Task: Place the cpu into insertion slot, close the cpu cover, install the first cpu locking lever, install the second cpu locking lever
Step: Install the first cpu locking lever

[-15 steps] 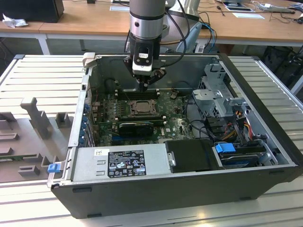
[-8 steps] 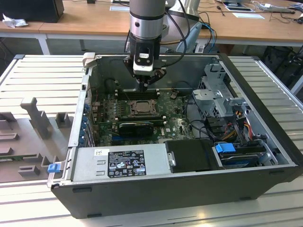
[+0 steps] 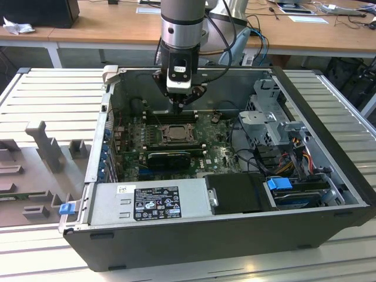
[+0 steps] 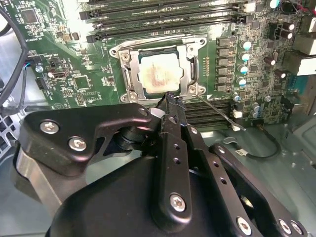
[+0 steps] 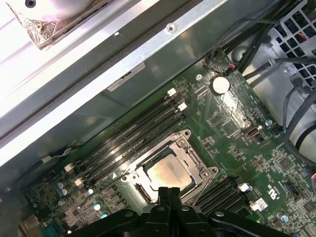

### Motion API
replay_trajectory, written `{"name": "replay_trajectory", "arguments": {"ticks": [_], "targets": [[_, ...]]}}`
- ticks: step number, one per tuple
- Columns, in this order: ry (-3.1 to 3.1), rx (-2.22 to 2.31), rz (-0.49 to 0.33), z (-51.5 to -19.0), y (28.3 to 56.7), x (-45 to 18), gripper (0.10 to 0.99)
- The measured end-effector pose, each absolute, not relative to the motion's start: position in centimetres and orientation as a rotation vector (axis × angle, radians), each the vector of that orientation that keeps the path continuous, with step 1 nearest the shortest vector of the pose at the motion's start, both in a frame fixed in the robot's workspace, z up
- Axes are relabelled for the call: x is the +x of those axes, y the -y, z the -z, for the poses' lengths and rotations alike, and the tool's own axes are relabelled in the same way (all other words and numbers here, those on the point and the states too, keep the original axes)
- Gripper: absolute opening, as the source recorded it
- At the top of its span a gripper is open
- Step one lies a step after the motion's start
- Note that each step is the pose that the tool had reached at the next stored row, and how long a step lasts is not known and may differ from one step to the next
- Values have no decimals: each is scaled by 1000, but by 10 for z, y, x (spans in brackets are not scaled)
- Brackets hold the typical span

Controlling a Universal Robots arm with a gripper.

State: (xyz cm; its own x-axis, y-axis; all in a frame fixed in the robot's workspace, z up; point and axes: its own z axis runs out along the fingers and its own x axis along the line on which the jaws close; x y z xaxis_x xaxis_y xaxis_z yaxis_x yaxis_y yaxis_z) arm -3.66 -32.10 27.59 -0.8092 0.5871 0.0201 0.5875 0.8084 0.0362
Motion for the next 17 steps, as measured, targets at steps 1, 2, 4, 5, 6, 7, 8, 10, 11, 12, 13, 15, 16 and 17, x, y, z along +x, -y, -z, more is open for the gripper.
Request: {"name": "replay_trajectory", "arguments": {"ticks": [1,2,4,5,6,7,8,10,11,12,13,15,16,17], "targets": [[2982,-961,64,-276,321,-37,106],[2986,-949,64,-276,321,-37,106],[2993,-924,64,-276,321,-37,106],[2995,-918,64,-276,321,-38,106],[2995,-916,64,-276,321,-39,106],[2996,-915,64,-276,321,-40,106],[2996,-914,64,-276,321,-40,106],[2997,-909,63,-276,321,-42,106],[2998,-907,64,-276,321,-42,106],[2998,-906,63,-276,321,-43,106],[2999,-905,63,-276,321,-43,106],[2999,-905,64,-276,321,-45,106],[2999,-904,64,-276,321,-45,106],[2999,-903,63,-276,321,-45,106]]}}
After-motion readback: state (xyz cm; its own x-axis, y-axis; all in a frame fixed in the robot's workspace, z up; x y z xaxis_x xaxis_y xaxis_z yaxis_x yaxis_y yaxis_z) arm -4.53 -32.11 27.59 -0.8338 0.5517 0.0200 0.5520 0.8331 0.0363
